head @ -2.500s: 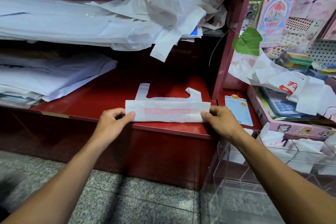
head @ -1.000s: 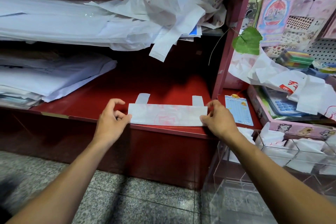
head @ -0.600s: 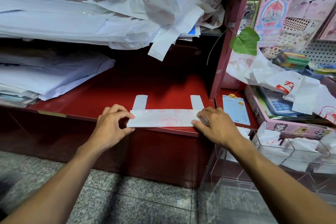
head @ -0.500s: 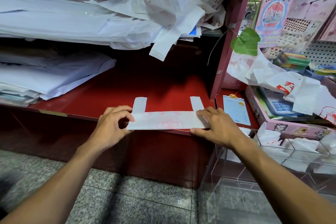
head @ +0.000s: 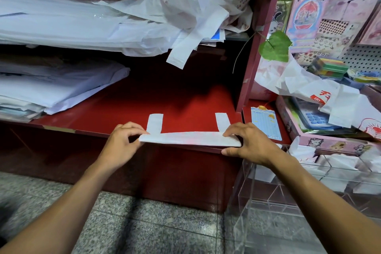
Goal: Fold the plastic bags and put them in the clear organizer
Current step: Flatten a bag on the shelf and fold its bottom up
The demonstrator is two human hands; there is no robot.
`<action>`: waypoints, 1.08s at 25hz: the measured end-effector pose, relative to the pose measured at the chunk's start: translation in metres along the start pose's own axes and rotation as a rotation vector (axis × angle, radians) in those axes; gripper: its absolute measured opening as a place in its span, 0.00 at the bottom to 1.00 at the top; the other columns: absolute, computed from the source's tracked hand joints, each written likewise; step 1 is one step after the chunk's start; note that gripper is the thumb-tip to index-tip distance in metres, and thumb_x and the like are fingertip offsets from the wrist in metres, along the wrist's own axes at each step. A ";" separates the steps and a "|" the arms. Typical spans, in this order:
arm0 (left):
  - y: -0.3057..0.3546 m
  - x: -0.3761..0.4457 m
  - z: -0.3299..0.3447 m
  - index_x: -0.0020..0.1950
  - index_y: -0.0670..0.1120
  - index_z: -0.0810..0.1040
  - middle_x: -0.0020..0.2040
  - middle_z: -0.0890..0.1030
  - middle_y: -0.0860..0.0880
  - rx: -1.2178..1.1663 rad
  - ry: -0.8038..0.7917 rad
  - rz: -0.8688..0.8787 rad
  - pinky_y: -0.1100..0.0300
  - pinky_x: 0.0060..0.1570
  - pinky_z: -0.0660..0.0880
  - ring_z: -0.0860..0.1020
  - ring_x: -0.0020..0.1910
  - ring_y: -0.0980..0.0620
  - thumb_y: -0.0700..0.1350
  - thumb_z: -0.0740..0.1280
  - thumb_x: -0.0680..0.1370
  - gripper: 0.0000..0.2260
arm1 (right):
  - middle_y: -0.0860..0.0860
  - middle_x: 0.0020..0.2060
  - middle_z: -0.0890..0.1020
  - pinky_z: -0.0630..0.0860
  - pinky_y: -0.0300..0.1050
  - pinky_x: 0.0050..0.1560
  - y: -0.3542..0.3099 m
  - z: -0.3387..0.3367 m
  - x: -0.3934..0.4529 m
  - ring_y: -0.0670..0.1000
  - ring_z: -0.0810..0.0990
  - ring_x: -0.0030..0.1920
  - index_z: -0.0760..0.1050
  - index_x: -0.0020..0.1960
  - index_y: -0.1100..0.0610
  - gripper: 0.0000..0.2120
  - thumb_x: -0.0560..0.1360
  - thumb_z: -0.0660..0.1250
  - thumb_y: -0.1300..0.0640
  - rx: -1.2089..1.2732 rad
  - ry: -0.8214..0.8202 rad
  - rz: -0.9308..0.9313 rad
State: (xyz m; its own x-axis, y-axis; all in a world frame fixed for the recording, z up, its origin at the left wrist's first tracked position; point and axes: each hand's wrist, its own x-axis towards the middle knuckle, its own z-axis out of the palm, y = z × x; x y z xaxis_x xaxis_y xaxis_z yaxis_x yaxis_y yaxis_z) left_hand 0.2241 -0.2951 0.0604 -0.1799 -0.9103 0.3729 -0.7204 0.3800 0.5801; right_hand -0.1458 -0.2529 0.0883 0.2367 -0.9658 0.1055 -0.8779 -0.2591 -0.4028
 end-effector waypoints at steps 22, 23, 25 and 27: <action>0.027 0.004 0.011 0.41 0.59 0.79 0.38 0.77 0.55 0.016 0.127 -0.140 0.47 0.53 0.72 0.76 0.42 0.53 0.53 0.72 0.75 0.04 | 0.49 0.40 0.77 0.68 0.47 0.41 -0.024 0.013 0.020 0.56 0.77 0.42 0.67 0.53 0.53 0.13 0.75 0.70 0.54 0.171 0.348 0.408; 0.027 0.002 0.009 0.43 0.60 0.80 0.44 0.77 0.57 0.037 0.098 -0.113 0.48 0.55 0.69 0.74 0.47 0.54 0.56 0.73 0.74 0.04 | 0.50 0.40 0.76 0.68 0.47 0.40 -0.026 0.014 0.019 0.56 0.76 0.41 0.67 0.53 0.53 0.12 0.76 0.69 0.54 0.141 0.362 0.379; 0.023 -0.002 0.006 0.52 0.62 0.80 0.54 0.75 0.64 0.084 -0.022 -0.056 0.51 0.58 0.62 0.69 0.57 0.58 0.57 0.76 0.70 0.12 | 0.50 0.44 0.75 0.69 0.48 0.41 -0.028 0.014 0.018 0.56 0.76 0.44 0.71 0.50 0.54 0.07 0.78 0.66 0.52 0.080 0.378 0.296; 0.016 -0.003 0.004 0.56 0.61 0.81 0.58 0.74 0.68 0.142 -0.083 0.027 0.51 0.60 0.62 0.69 0.60 0.56 0.51 0.79 0.69 0.17 | 0.51 0.51 0.75 0.72 0.48 0.46 -0.028 0.016 0.017 0.55 0.75 0.51 0.78 0.51 0.55 0.13 0.79 0.62 0.46 0.003 0.318 0.207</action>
State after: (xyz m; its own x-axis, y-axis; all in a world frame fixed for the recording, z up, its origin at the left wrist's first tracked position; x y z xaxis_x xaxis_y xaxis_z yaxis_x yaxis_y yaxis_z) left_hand 0.2104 -0.2874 0.0651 -0.2507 -0.9129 0.3220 -0.8011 0.3824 0.4605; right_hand -0.1108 -0.2617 0.0865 -0.0868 -0.9505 0.2984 -0.8923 -0.0590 -0.4475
